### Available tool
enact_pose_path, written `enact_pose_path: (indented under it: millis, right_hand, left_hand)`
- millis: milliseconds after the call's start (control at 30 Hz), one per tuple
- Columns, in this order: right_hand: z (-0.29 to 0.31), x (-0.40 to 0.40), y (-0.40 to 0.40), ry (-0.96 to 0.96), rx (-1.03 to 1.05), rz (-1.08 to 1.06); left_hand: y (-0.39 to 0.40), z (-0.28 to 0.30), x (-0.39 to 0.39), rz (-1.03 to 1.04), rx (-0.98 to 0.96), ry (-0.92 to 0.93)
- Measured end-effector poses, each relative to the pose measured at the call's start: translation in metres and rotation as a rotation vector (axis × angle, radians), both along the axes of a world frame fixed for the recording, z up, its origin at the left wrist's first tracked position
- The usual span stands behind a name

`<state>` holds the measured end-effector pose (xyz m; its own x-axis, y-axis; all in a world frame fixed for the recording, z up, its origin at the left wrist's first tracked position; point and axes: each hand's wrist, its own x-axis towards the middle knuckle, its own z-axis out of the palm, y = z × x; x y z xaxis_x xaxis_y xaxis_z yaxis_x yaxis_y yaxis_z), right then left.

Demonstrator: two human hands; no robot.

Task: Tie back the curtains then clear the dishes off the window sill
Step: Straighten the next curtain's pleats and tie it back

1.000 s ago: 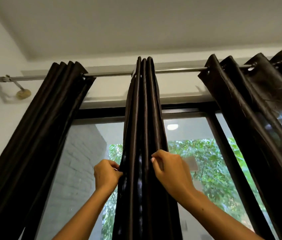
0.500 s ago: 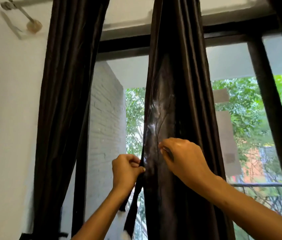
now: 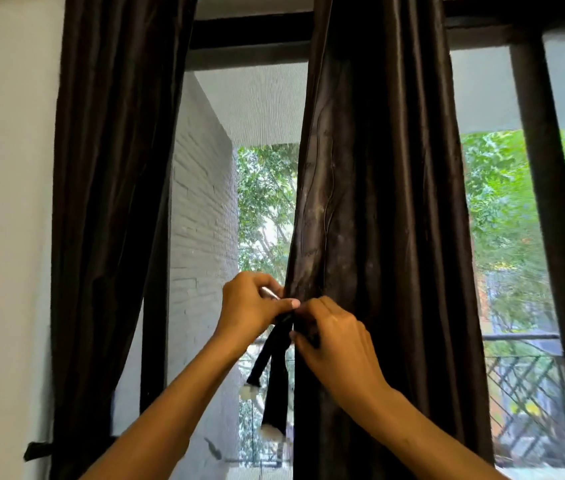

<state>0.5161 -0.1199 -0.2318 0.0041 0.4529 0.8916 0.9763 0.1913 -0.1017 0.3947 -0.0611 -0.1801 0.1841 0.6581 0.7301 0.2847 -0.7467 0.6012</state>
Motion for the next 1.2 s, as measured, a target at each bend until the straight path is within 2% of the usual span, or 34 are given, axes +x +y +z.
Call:
enact_pose_path:
  millis: [67,133,200,300,367,467,533,600,700,733,833,900,1000,1100,1200]
  right_hand:
    - [-0.004,-0.002,0.005,-0.033,0.003,-0.041]
    - [-0.009,-0.001,0.013,-0.046,0.078,-0.223]
    - [-0.011,0.000,0.017,0.089,0.161,-0.378]
    - [-0.007,0.005,0.019,0.300,0.127,-0.458]
    - [-0.002,0.012,0.022,0.443,0.108,-0.380]
    - [0.006,0.024,0.030,0.731,0.124,0.016]
    - [0.005,0.029,0.037,0.796,0.122,0.175]
    - [-0.001,0.031,0.041,0.730,0.165,0.127]
    - [-0.007,0.030,0.045,0.605,0.229,-0.178]
    - [-0.007,0.028,0.045,0.614,0.201,-0.197]
    - [-0.004,0.025,0.041,0.664,0.108,-0.041]
    - [-0.003,0.024,0.039,0.640,0.103,-0.061]
    - [-0.006,0.017,0.035,0.483,0.203,-0.165]
    - [-0.016,0.007,0.030,0.318,0.073,-0.205]
    - [-0.019,0.001,0.021,0.210,-0.014,-0.156]
  left_hand:
    - [0.004,0.000,-0.002,0.002,-0.036,0.011]
    - [0.008,0.001,-0.004,0.015,-0.053,0.021]
    - [0.011,0.000,-0.005,0.024,-0.036,0.010]
    - [0.014,-0.005,-0.004,0.003,0.011,-0.051]
    - [0.015,-0.009,-0.002,0.001,0.041,-0.090]
    - [0.016,-0.013,0.001,-0.015,0.065,-0.126]
    - [0.017,-0.013,0.002,-0.028,0.060,-0.151]
    - [0.017,-0.012,0.003,-0.033,0.058,-0.164]
    - [0.019,-0.012,0.002,-0.016,0.069,-0.179]
    - [0.020,-0.012,0.002,-0.012,0.071,-0.180]
    - [0.022,-0.011,0.003,-0.017,0.062,-0.175]
    - [0.022,-0.011,0.004,-0.022,0.068,-0.176]
    - [0.021,-0.014,0.008,-0.035,0.096,-0.198]
    - [0.017,-0.020,0.011,-0.091,0.109,-0.222]
    - [0.014,-0.023,0.011,-0.154,0.111,-0.241]
